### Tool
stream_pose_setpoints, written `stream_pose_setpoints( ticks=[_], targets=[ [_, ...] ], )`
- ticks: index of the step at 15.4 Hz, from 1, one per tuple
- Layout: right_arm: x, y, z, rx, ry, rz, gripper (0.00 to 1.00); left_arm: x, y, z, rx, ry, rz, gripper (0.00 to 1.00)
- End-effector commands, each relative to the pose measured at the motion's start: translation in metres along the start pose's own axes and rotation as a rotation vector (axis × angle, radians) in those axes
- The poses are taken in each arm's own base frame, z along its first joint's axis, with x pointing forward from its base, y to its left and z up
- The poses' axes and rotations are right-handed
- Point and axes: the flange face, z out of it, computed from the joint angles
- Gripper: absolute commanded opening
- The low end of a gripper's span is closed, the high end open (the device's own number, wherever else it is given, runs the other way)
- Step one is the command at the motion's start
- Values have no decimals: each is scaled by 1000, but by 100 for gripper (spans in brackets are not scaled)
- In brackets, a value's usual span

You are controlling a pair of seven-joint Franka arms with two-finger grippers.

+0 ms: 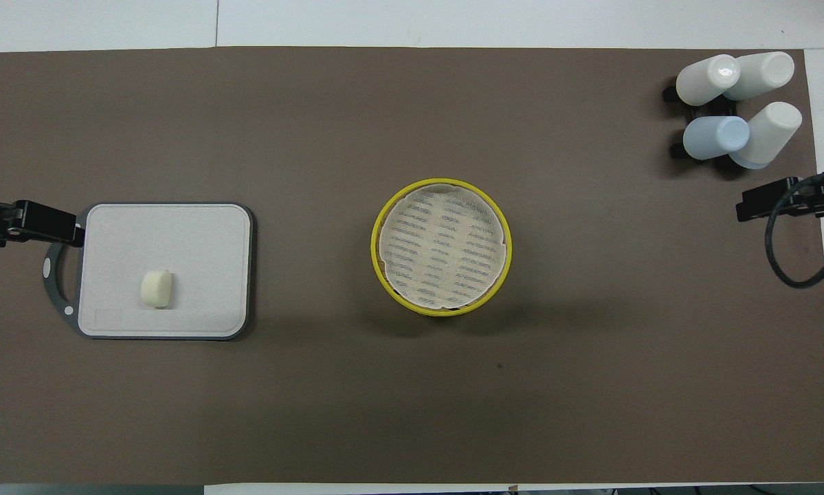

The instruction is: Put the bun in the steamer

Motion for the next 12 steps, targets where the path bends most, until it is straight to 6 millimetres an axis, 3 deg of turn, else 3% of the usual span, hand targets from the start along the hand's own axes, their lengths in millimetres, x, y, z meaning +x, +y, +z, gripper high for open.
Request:
stream_pose_setpoints(
  ticks=[1,6,8,10,12],
  targets=[
    [-2,4,-1,7,-5,-1,100,-3,2,-5,-9,4,14,100],
    [-2,0,1,7,-6,-2,100,-6,-4,0,-11,11,3,100],
    [6,-16,5,9,36,-6,100,-11,-9,28,-13,-1,29,100],
    [24,-79,25,25,44,8,100,-26,-30,76,-16,30,67,100],
    [37,-149,46,40,64,73,100,-36,-38,132,-14,42,119,100]
  ],
)
